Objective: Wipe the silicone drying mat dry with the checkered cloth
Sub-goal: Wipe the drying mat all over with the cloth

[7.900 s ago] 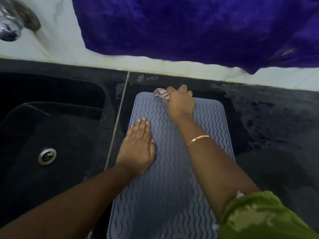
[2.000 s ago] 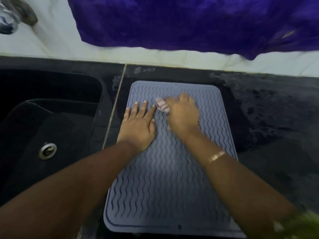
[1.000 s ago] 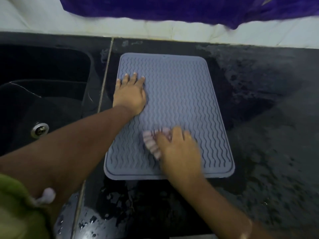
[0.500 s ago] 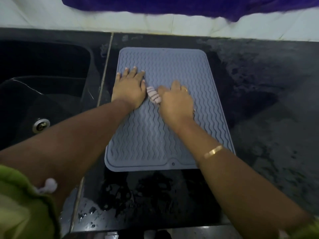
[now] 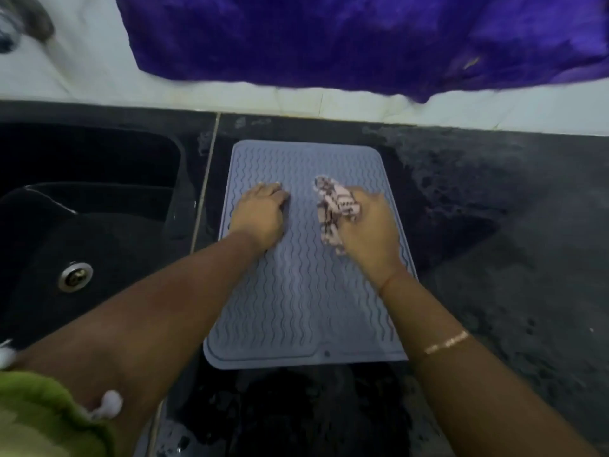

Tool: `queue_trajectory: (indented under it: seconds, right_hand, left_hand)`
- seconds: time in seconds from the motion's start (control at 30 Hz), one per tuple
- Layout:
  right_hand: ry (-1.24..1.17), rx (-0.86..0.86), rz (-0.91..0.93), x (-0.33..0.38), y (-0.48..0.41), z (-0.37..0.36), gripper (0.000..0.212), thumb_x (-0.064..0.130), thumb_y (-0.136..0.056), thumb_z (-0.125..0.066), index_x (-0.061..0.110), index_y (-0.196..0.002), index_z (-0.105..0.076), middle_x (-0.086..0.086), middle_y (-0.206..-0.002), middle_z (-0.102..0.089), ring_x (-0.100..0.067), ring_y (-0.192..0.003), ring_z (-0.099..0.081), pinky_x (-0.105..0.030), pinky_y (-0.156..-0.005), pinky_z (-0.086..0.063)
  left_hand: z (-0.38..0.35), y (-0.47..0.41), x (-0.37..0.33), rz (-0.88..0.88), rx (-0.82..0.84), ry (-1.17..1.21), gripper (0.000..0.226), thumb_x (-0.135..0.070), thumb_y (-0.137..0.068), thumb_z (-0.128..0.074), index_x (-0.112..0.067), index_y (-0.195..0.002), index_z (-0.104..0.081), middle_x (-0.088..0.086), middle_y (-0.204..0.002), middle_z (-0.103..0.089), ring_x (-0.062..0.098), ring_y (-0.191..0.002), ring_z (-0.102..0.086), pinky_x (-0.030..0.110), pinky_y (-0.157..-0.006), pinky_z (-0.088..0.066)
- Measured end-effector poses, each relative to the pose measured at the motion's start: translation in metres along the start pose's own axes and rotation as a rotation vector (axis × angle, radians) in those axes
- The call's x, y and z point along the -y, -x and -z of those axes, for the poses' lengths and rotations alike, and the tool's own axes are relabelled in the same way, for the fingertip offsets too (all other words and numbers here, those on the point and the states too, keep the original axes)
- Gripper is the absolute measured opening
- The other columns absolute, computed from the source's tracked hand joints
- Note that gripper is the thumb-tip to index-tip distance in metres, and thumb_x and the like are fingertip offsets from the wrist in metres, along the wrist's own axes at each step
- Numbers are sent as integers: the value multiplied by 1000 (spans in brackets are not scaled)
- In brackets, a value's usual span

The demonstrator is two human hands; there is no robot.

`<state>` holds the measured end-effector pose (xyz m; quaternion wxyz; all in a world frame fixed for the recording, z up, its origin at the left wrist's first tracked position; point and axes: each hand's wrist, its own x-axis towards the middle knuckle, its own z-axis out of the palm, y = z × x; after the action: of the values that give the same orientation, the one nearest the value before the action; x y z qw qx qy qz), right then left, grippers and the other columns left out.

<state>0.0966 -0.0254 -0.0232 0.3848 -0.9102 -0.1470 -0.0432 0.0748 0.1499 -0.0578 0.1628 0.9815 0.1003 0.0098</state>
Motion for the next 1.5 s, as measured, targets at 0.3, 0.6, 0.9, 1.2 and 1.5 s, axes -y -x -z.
queue_trajectory:
  seconds: [0.3,0.6,0.9,1.2,1.5]
  right_hand:
    - [579,113,15,6,-22,-45,51,36,-87,-51,26,-136,-41,-18,-131,-38,-39,-114,-43,-47,-92,-39]
    - [555,32,0,9,-151,-85,39,14,-88,-53,19,-126,-49,-20,-124,-42,-40,-108,-47,-44,-81,-47]
    - [538,95,103,8,-86,-65,35,24,-90,-53,21,-125,-52,-17,-123,-44,-37,-100,-55,-39,-79,-49]
    - [543,13,49,11,-157,-92,32,13,-89,-51,19,-121,-53,-18,-123,-43,-39,-103,-53,-42,-78,-49]
    - [441,189,84,8,15,-33,38,25,-86,-57,19,-123,-55,-18,-118,-45,-35,-89,-56,-38,-71,-51]
  left_hand:
    - [-16,2,-11,34,-18,-72,57,-32,-96,-27,-12,-148,-15,6,-159,-7,27,-146,3,52,-116,7]
    - [-16,-2,-9,-32,13,-95,55,-33,-97,-21,-18,-149,-11,4,-160,-1,27,-146,6,49,-117,7]
    - [-13,-2,-10,-20,31,-63,57,-31,-97,-23,-16,-150,-10,6,-160,1,27,-146,8,48,-118,7]
    - [-12,-4,-10,-15,23,-61,56,-31,-97,-21,-18,-150,-9,5,-160,0,25,-146,7,45,-118,7]
    - [-13,-5,-9,-8,86,-105,64,-37,-97,-28,-17,-150,1,6,-159,8,26,-145,13,46,-118,8]
